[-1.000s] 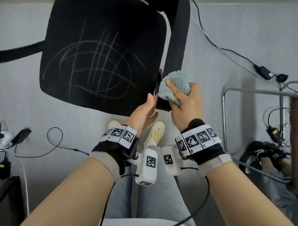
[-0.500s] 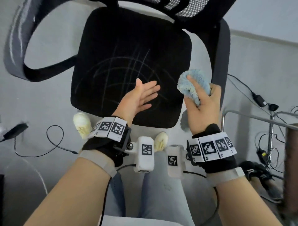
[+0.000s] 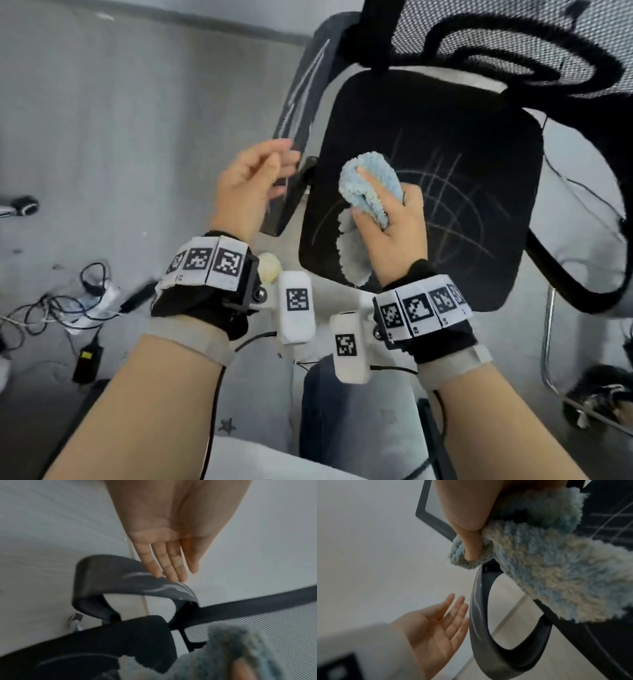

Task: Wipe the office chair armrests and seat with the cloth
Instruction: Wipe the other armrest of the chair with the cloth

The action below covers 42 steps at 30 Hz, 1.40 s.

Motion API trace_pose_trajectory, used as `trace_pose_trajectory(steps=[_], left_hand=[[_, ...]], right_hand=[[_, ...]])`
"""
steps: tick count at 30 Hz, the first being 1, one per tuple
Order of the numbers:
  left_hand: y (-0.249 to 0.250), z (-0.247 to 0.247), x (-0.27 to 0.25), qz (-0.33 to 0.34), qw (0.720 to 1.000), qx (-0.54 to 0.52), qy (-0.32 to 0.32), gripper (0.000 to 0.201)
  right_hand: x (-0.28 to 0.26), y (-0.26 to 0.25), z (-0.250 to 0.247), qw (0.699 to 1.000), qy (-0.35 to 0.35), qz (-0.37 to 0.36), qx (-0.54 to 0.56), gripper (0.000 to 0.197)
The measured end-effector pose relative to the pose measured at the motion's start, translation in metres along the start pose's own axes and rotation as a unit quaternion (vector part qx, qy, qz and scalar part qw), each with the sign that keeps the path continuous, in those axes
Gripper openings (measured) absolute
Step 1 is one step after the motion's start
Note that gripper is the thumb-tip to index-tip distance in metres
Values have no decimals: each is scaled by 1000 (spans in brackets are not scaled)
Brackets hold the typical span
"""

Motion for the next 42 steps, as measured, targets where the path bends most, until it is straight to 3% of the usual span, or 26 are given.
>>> trace_pose_trajectory(steps=[3,7,10,13,17,19,21,23,25,30,34,38,40,42], left_hand=[[-31,-29,13,-27,999,39,25,30],[-66,-33,15,-104,992,50,-54,26],[-77,-34,14,-146,986,12,-79,26],[-82,-35,16,-173,981,-14,-87,30],[-84,-35,12,-209,974,-55,-75,26],[-85,-34,9,-209,973,-55,-84,29],[-84,-34,7,-208,972,-45,-100,30],[-86,-36,7,-209,972,-40,-104,30],[-86,-37,8,-212,971,-39,-103,29],[-83,-35,7,-224,970,-59,-77,23],[-84,-35,4,-237,967,-70,-69,24],[-84,-39,5,-258,963,-24,-80,26],[-85,-40,5,-271,959,-24,-78,24],[-83,-39,7,-271,959,-38,-73,23]], right_hand=[[14,-25,29,999,-27,-30,-31,45],[54,-62,52,993,-20,-74,-88,46],[79,-66,69,992,-8,-57,-114,46],[54,-49,88,990,-48,-49,-124,50],[9,-39,92,951,-136,-130,-245,49],[35,-49,77,954,-85,-134,-254,39],[88,-55,56,977,4,-58,-205,25],[126,-64,48,984,32,6,-175,23],[120,-69,56,979,20,-13,-200,30],[14,-47,92,950,-125,-122,-259,48],[48,-60,78,944,-77,-154,-280,40],[109,-70,65,986,22,-35,-163,33],[108,-69,67,985,35,-7,-168,44],[80,-66,78,980,3,-39,-194,50]])
Point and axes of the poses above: each hand's wrist, its own x-axis towards the middle knuckle, its own z-axis out of the palm, y = z × x, the point moved 6 cm from there along x, towards the middle knuckle, and after that the axes turned 12 degrees about z, right-handed, at the moved point
